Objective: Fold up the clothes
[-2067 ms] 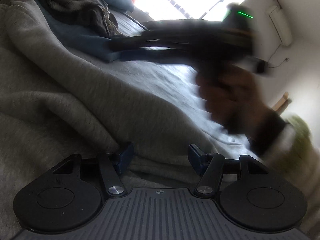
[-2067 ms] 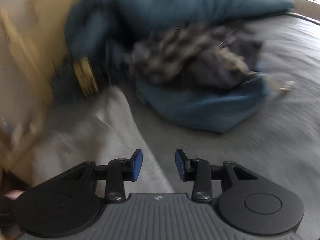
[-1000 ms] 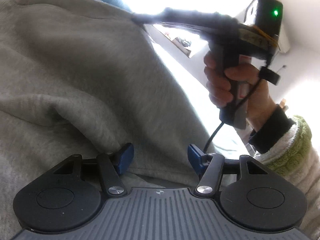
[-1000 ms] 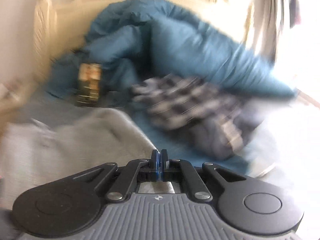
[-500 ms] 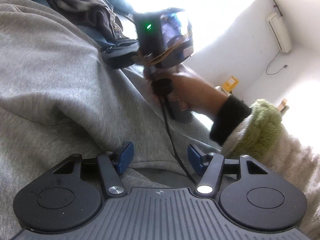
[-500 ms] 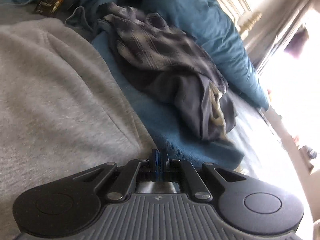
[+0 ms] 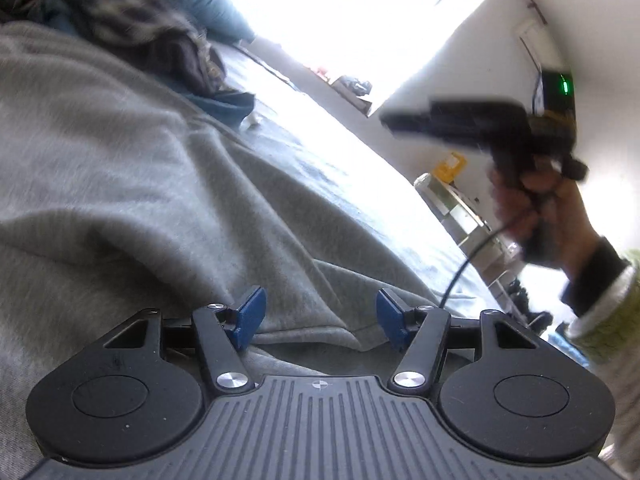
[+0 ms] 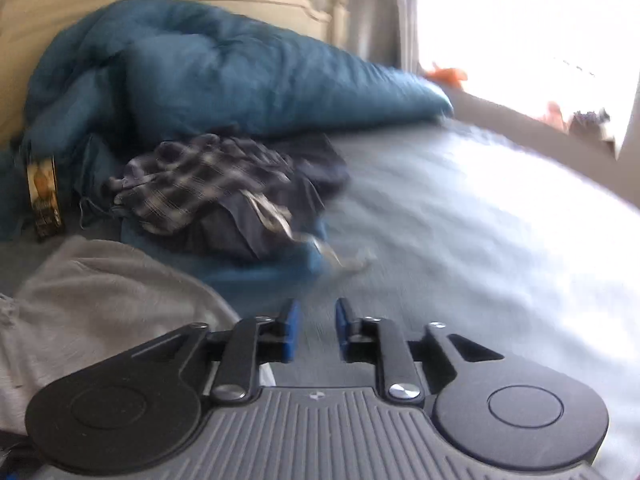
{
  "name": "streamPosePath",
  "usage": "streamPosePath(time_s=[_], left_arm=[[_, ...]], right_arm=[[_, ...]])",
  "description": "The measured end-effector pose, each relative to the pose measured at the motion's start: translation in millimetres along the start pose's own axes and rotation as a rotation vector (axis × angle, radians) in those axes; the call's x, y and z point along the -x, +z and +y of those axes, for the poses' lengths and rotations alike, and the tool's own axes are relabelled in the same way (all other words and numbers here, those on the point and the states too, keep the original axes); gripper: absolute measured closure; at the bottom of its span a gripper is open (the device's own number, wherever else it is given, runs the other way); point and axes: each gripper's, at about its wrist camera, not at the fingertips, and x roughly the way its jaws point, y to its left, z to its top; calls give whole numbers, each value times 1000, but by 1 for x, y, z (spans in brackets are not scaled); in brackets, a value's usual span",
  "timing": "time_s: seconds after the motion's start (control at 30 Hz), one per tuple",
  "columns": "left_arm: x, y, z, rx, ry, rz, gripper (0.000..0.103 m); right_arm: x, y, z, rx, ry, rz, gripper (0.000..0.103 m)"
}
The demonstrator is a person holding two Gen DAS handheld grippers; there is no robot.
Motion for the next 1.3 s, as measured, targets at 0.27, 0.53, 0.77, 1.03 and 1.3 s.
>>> streamPosePath(time_s=[0.27, 0.53, 0.77, 1.03, 1.3], left_arm=[[-9, -2, -35, -149, -10, -42, 42], [-47, -4, -44, -159, 91, 46, 41], [-57, -5, -35, -143, 138, 96, 41], [-55, -10, -37, -157, 134, 95, 41], [-56, -12, -40, -166, 131, 93, 39]], right_arm=[[3, -81, -29, -61, 110, 138, 81], [3, -139, 28, 279, 132, 122, 88], [40, -122, 2, 320, 255, 12, 88], [-19, -97, -78, -9, 349, 122, 72], [-47, -98, -56, 154, 413, 255, 41]])
